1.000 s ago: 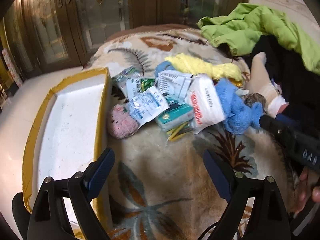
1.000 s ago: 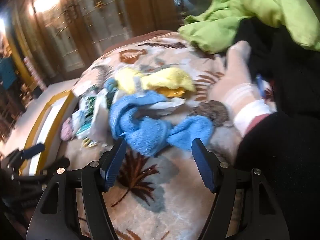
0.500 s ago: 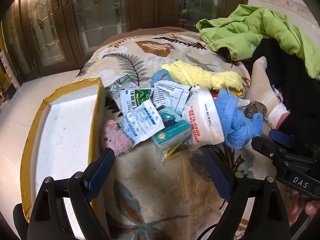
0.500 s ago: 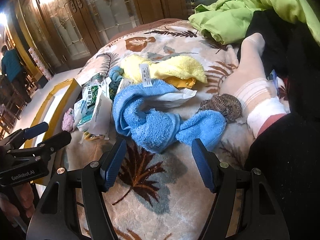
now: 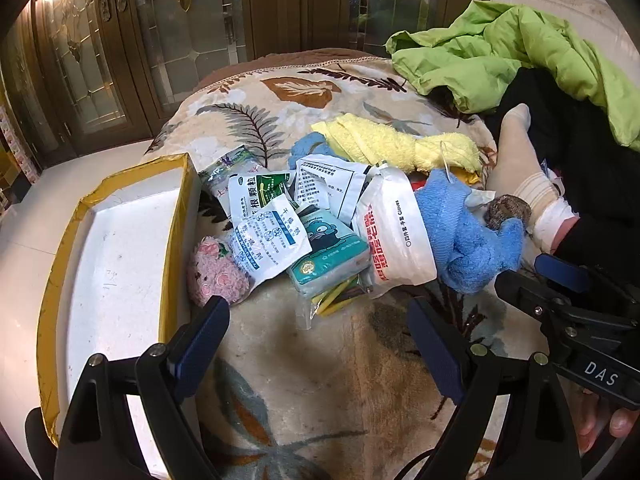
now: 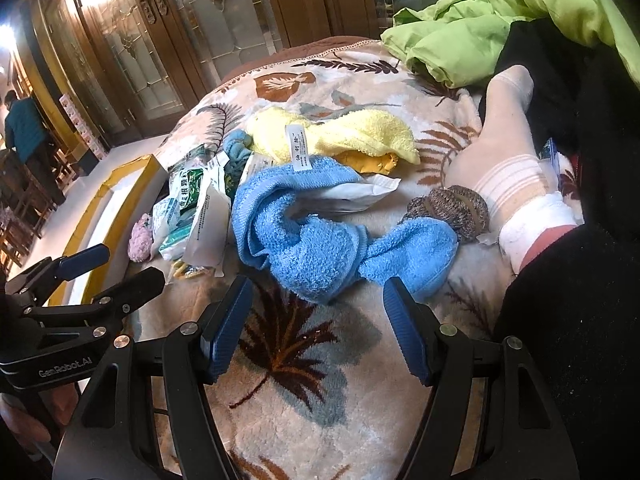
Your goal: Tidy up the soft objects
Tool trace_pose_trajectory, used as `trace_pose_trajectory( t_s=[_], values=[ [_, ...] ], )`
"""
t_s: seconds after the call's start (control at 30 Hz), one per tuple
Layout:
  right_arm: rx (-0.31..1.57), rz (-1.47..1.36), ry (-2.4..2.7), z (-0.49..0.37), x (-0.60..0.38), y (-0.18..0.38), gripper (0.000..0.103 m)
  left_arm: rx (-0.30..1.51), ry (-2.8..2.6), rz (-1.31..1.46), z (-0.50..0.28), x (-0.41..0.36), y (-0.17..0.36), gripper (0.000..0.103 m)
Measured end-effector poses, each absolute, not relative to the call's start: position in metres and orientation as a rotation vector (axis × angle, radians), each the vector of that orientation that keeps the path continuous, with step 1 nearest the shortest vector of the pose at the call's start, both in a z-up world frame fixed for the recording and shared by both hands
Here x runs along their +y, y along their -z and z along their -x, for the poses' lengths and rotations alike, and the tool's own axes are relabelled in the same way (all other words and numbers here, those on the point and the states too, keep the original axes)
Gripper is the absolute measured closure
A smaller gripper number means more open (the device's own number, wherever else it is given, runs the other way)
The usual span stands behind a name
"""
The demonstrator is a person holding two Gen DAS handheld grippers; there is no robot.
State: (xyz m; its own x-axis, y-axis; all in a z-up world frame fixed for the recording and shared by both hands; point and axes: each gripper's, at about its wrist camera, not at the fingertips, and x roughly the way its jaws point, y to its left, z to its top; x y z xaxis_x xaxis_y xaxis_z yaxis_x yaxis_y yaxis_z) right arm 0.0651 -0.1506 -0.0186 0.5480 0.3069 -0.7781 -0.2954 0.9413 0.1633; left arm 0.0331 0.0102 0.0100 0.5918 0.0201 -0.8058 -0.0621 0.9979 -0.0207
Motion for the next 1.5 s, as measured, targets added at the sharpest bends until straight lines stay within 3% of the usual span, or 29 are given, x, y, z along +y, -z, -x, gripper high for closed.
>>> trace_pose_trajectory(
  t_s=[1.5],
  values=[
    [0.969, -0.024, -0.357, -0.076, -0.16, 0.028, 0.034, 0.992, -0.051, 0.061, -0.057, 0.003, 0.004, 0.012]
  ],
)
